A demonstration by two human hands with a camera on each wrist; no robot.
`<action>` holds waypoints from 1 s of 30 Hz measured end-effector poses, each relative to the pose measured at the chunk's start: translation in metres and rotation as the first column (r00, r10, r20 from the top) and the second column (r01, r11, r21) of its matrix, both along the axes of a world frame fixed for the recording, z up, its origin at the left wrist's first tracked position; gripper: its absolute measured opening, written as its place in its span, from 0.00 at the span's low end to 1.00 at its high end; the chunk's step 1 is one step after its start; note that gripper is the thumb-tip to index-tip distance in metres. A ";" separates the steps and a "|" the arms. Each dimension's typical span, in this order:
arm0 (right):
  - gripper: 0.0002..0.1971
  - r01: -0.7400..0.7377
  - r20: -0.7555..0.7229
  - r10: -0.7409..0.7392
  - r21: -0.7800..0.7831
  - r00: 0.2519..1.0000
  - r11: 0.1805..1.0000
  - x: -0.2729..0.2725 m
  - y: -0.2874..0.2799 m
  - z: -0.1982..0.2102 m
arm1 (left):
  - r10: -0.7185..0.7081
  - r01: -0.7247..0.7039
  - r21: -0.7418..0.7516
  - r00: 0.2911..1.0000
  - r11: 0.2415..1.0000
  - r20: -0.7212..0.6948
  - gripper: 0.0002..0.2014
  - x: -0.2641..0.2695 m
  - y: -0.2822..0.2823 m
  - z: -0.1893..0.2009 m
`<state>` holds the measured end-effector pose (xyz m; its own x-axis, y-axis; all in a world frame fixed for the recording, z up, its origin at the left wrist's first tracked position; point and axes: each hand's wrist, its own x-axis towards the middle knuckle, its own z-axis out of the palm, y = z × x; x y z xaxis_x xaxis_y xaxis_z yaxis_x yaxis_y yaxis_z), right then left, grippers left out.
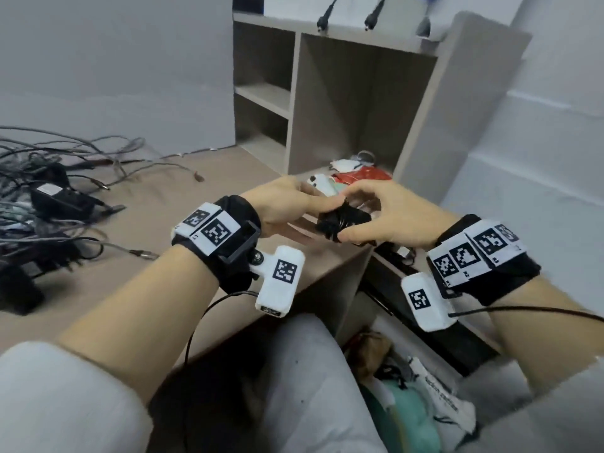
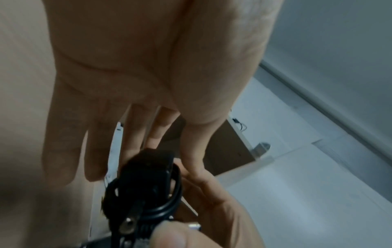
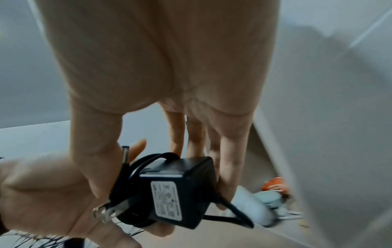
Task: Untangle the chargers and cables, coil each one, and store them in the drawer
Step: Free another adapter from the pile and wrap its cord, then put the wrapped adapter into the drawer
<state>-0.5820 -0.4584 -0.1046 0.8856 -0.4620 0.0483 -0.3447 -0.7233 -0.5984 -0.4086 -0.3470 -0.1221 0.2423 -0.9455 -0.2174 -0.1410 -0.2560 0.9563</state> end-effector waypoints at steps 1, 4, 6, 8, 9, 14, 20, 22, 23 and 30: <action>0.24 0.040 -0.011 -0.040 0.012 0.999 0.999 -0.017 -0.011 -0.002 | -0.011 0.011 0.006 1.000 1.000 0.001 0.22 -0.011 -0.012 -0.002; 0.23 0.167 -0.056 -0.164 0.057 0.985 0.984 -0.064 -0.047 -0.010 | 0.033 -0.033 0.016 0.998 0.999 -0.045 0.18 -0.044 -0.049 -0.010; 0.21 0.265 -0.047 -0.261 0.125 0.964 0.956 -0.088 -0.071 -0.018 | 0.047 -0.042 0.059 0.995 0.997 -0.089 0.15 -0.063 -0.073 -0.018; 0.20 0.388 -0.056 -0.384 0.155 0.922 0.908 -0.103 -0.100 -0.031 | 0.041 -0.025 0.121 0.990 0.992 -0.132 0.14 -0.081 -0.094 -0.027; 0.21 0.446 -0.073 -0.440 0.159 0.895 0.881 -0.106 -0.116 -0.040 | 0.048 -0.023 0.161 0.987 0.987 -0.151 0.14 -0.090 -0.105 -0.033; 0.32 0.635 -0.210 -0.609 0.086 0.765 0.768 -0.094 -0.181 -0.082 | 0.155 -0.066 0.367 0.964 0.928 -0.217 0.19 -0.120 -0.152 -0.076; 0.24 0.572 -0.488 -0.529 -0.072 0.694 0.817 -0.064 -0.218 -0.118 | 0.277 -0.133 0.469 0.927 0.873 -0.251 0.21 -0.125 -0.176 -0.120; 0.21 0.532 -0.570 -0.488 -0.103 0.661 0.841 -0.057 -0.221 -0.128 | 0.271 -0.169 0.433 0.945 0.885 -0.184 0.18 -0.127 -0.180 -0.128; 0.19 0.524 -0.595 -0.483 -0.119 0.642 0.843 -0.054 -0.219 -0.131 | 0.257 -0.179 0.416 0.956 0.892 -0.139 0.17 -0.128 -0.181 -0.132; 0.34 0.517 -0.621 -0.414 -0.017 0.665 0.856 -0.043 -0.223 -0.153 | 0.192 -0.169 0.364 0.981 0.916 -0.029 0.14 -0.127 -0.179 -0.147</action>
<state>-0.6252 -0.6814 -0.2581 0.3760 -0.7772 -0.5046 -0.9257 -0.2907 -0.2420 -0.5356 -0.5261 -0.2695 0.3764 -0.7427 -0.5537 -0.0028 -0.5986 0.8010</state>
